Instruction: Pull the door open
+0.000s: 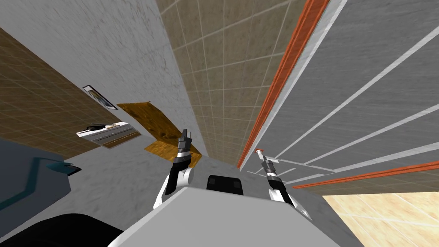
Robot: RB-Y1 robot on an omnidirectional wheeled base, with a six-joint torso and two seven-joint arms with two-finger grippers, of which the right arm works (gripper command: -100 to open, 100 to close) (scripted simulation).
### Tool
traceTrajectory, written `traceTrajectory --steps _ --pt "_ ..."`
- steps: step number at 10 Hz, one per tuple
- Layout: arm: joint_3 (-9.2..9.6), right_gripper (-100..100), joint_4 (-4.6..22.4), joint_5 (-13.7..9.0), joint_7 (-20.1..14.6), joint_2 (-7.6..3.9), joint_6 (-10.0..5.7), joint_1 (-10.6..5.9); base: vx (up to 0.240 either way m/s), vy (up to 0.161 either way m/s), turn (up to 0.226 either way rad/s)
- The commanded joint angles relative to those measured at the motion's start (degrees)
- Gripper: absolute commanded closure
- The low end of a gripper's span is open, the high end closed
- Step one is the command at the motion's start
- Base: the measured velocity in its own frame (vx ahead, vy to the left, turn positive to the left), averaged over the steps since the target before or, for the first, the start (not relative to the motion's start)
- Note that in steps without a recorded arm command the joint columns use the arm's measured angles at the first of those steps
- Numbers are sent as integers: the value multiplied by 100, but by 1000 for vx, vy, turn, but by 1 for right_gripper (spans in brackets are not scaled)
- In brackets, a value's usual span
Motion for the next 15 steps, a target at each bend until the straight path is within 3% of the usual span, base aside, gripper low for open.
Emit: traceTrajectory --steps 1,7,8,9,15 --pt "83 100 -10 34 -100 -57 -83 84 -200 -62 155" --pt "473 100 9 189 -612 -476 -558 413 -217 -68 167" --pt "517 100 12 206 -670 -523 -612 450 -243 -67 150" --pt "494 100 18 198 -629 -489 -561 408 -110 -21 33" --pt "748 100 177 235 -895 -736 -1101 667 -219 -60 170"
